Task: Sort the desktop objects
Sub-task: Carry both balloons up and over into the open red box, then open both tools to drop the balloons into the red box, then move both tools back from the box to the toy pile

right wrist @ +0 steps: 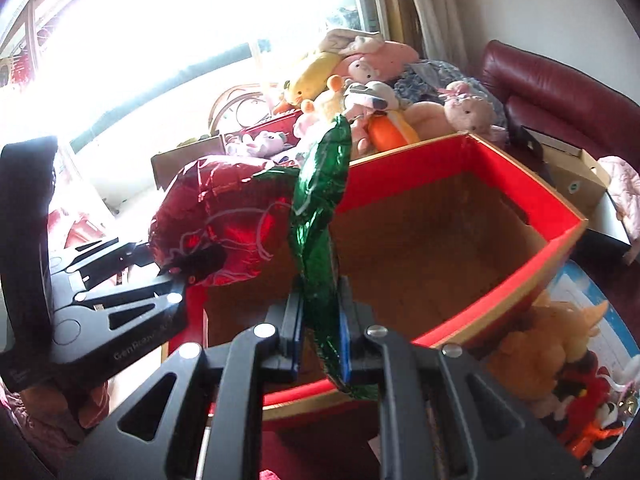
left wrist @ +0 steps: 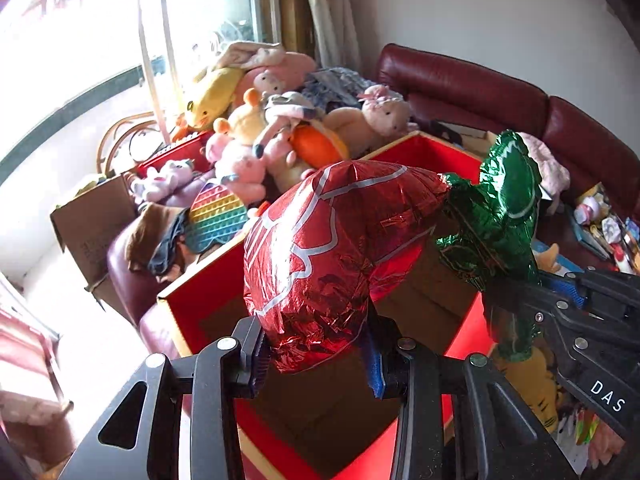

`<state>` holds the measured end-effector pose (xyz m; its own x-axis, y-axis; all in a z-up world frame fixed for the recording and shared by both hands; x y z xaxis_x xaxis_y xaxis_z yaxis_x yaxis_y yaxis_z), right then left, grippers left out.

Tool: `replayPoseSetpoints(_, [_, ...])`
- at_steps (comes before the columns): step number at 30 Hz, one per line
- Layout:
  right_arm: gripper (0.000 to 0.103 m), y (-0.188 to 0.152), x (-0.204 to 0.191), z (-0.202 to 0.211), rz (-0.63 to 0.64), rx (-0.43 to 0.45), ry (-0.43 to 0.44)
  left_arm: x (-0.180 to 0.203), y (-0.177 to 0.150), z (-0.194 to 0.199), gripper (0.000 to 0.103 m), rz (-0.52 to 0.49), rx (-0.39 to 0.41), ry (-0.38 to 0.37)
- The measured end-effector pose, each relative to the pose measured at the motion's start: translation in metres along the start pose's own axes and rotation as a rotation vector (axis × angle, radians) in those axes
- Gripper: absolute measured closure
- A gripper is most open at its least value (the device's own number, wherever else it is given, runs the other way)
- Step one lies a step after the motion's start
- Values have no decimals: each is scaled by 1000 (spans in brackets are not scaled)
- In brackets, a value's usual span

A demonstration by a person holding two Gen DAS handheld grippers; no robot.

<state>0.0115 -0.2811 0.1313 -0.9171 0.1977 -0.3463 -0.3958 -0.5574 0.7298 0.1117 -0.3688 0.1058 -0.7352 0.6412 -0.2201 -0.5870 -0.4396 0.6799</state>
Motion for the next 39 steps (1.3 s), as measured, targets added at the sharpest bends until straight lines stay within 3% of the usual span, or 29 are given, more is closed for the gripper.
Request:
replayPoseSetpoints(4, [89, -1, -3, -25, -19, -40, 41, -26, -7, -22, 65, 36, -52, 66])
replayPoseSetpoints(12, [83, -17, 11, -50, -30, -142, 19, -11, -9, -53, 65, 17, -135, 62])
replayPoseSetpoints(14, [74, -19, 20, -52, -44, -159, 5, -11, -10, -56, 63, 19, -145, 73])
replayPoseSetpoints(16, [55, -21, 23, -52, -40, -167, -13, -17, -9, -55, 55, 37, -144, 98])
replayPoseSetpoints(17, [53, -22, 23, -51, -32, -165, -23, -20, -9, -55, 49, 47, -144, 110])
replayPoseSetpoints(20, [50, -21, 20, -44, -21, -154, -29, -28, -6, -52, 45, 72, -139, 139])
replayPoseSetpoints(26, [47, -21, 22, -41, -18, -137, -44, -31, -6, -51, 45, 140, -176, 16])
replayPoseSetpoints(39, [44, -25, 27, -15, -40, -68, -58, -17, -8, -38, 44, 107, -162, 35])
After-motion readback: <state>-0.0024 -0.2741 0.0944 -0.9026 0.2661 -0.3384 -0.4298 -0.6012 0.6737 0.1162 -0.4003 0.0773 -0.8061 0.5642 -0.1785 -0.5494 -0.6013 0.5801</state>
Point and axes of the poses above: each gripper's, at about its wrist camera, not at the fingertips, and z roughly against the way its jaws point, x to its right, y to its top, the point moved 2 cm from there along -z, roughly the way its jaws point, and after that the axes turned 14 degrees about y, right-handed, at the moved point
